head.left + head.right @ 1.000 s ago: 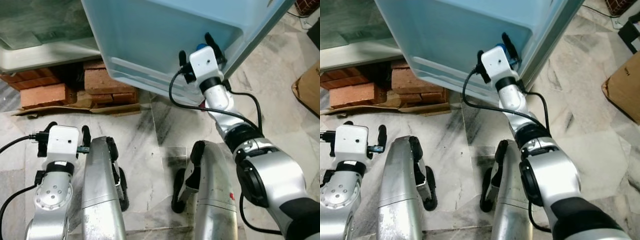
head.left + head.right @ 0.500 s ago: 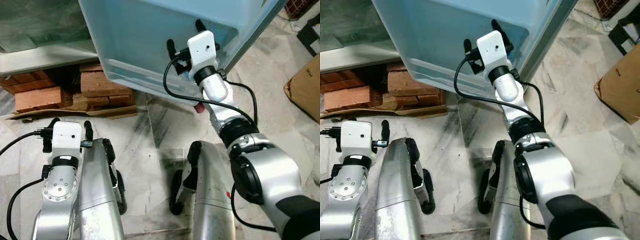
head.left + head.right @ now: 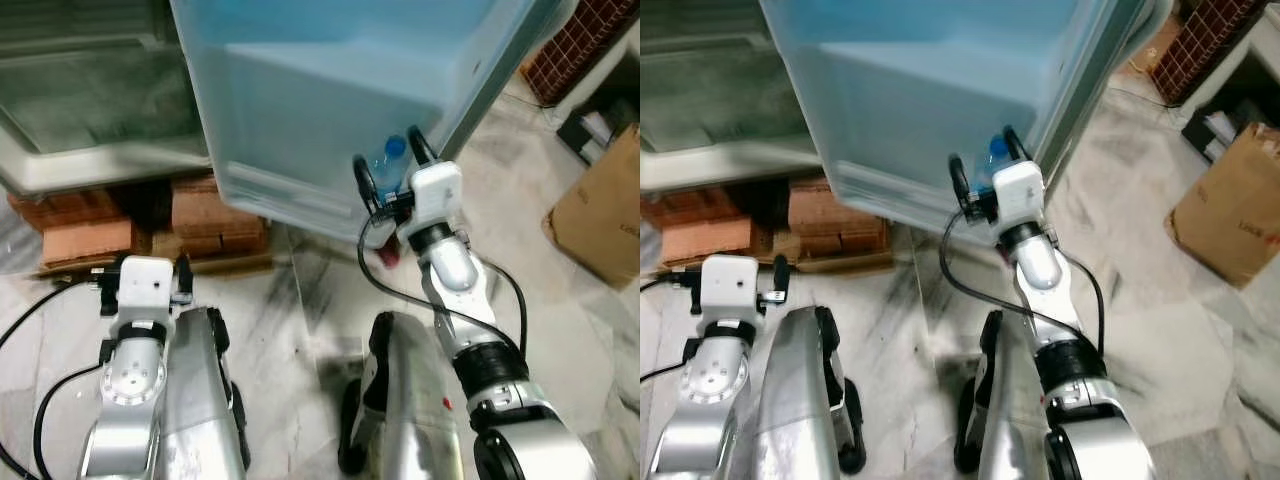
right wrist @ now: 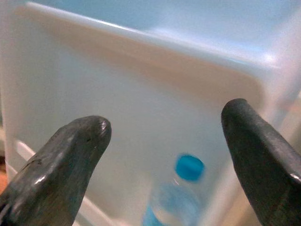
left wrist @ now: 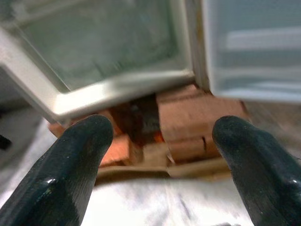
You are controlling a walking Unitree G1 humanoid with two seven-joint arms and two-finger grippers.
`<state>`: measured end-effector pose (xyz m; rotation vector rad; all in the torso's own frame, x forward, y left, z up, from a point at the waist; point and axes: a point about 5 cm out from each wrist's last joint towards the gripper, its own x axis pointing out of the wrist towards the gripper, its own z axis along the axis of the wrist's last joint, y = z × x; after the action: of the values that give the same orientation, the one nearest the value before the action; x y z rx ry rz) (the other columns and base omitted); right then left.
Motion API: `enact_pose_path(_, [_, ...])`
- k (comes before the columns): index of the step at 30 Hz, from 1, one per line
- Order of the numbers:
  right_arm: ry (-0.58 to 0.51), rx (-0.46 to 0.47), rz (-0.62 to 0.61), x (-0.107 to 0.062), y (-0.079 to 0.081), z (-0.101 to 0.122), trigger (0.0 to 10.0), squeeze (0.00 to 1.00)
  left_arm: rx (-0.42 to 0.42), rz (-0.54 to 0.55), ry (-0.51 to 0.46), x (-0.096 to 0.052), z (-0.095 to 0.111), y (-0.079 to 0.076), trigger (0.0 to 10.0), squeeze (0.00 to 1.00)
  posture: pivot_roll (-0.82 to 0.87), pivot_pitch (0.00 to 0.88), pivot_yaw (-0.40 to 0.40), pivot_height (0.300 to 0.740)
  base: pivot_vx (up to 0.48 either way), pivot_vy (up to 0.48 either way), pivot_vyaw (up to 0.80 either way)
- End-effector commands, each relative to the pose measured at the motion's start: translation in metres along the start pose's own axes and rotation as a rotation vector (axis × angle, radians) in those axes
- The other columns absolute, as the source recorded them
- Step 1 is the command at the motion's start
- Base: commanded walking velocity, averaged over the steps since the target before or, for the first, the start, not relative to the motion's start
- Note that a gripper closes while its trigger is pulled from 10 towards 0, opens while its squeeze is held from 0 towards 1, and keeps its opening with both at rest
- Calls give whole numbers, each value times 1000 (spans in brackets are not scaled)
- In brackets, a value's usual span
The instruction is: Restocking fridge
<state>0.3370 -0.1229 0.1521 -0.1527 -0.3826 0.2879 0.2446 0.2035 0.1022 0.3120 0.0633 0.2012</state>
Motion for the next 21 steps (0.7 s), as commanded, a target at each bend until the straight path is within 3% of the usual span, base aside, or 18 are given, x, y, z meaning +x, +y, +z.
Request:
enact_pose_path(1, [65, 25, -72, -13, -5, -9, 10000, 0, -1, 28, -19, 5, 3, 5, 10000, 0, 159, 47, -76, 509, 0, 0, 0])
enact_pose_path(3, [90, 33, -101, -20, -5, -12, 10000, 0, -5, 36, -32, 8, 5, 6, 10000, 0, 160, 40, -74, 509, 0, 0, 0])
enact_pose_path(5, [141, 99, -174, -31, -4, -18, 10000, 0, -6, 40, -51, 13, 8, 7, 10000, 0, 157, 33, -71, 509, 0, 0, 0])
enact_pose_path(8, [174, 47, -239, -44, -4, -22, 10000, 0, -13, 30, -53, 14, 5, 5, 10000, 0, 140, 13, -60, 509, 0, 0, 0])
enact_pose_path(10, [209, 99, -204, -54, -2, -29, 10000, 0, -17, 11, -53, 15, 3, 0, 10000, 0, 135, 2, -58, 509, 0, 0, 0])
enact_pose_path(14, [275, 192, -252, -71, -5, -40, 10000, 0, -23, -18, -58, 18, 4, -10, 10000, 0, 122, 0, -44, 509, 0, 0, 0])
enact_pose_path(16, [337, 244, -272, -76, -4, -46, 10000, 0, -28, -35, -62, 20, 5, -14, 10000, 0, 118, 0, -42, 509, 0, 0, 0])
enact_pose_path(18, [319, 270, -276, -75, -3, -41, 10000, 0, -26, -52, -70, 21, 6, -18, 10000, 0, 115, 0, -39, 509, 0, 0, 0])
enact_pose_path(21, [321, 249, -242, -74, -1, -38, 10000, 0, -22, -74, -71, 22, 6, -22, 10000, 0, 110, 0, -39, 509, 0, 0, 0])
